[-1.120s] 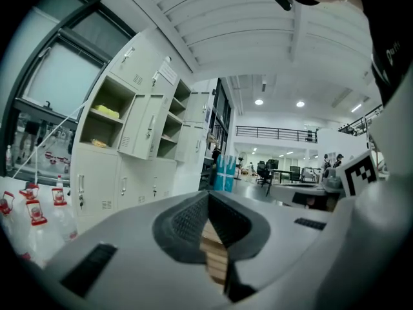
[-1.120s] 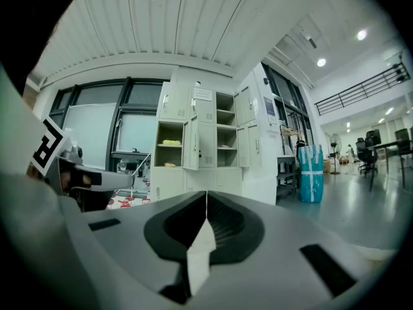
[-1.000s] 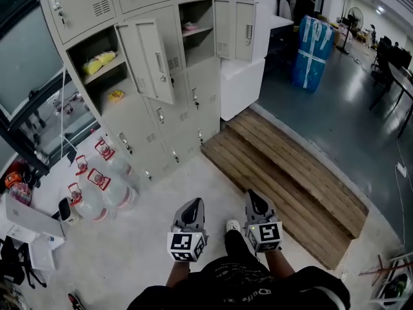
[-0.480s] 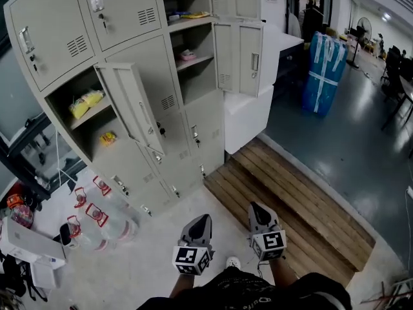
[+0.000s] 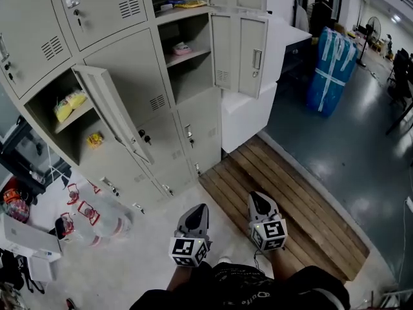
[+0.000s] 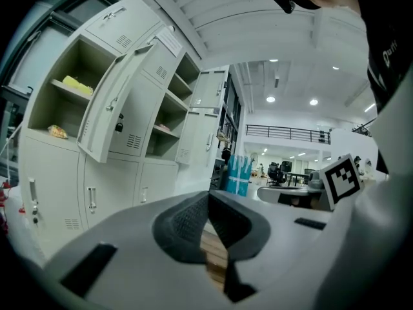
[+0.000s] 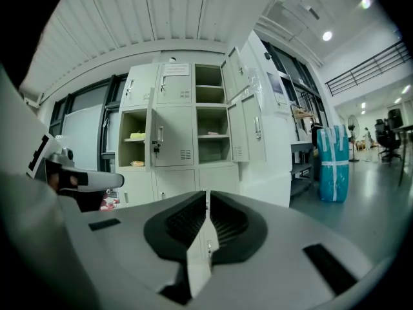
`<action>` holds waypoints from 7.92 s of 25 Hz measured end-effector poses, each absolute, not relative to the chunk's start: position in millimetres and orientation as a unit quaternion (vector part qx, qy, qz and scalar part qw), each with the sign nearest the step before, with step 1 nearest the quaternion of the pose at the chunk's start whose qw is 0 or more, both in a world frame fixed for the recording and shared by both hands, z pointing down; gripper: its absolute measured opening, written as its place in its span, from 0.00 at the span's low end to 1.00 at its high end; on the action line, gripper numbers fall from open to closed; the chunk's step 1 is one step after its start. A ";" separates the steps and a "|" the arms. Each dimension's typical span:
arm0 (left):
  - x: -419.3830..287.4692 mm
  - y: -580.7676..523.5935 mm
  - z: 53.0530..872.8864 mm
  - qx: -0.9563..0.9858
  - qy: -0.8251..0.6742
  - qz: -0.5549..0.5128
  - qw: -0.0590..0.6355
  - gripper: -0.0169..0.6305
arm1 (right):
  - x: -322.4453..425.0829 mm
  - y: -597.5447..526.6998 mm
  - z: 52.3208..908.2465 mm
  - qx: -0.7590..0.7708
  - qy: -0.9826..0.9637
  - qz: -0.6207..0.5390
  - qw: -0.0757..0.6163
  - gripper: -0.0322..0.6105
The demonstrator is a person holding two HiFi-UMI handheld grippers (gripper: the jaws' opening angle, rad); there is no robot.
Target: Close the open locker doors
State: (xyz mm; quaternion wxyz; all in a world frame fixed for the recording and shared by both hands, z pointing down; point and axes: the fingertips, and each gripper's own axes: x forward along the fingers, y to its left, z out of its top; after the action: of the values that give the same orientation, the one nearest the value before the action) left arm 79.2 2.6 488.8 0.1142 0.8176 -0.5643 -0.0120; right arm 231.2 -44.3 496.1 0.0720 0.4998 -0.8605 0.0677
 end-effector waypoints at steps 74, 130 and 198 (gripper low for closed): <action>2.4 -297.2 503.2 0.811 -0.577 0.032 0.094 0.04 | 212.3 -439.5 433.7 0.471 -0.881 0.017 0.045 0.19; -52.2 -303.6 518.0 0.747 -0.659 0.013 0.089 0.04 | -49.0 -447.3 447.0 0.220 -0.974 0.013 0.054 0.35; -80.5 -287.6 497.5 0.701 -0.707 -0.002 0.096 0.04 | -55.5 -468.2 55.5 0.224 -0.934 -0.201 -0.194 0.11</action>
State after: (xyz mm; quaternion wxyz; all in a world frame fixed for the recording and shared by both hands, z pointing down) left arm -80.5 -287.6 497.5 0.0959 0.7007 -0.7069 -0.0024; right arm -55.5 -468.2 55.5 -0.1935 0.2239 -0.9338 -0.2010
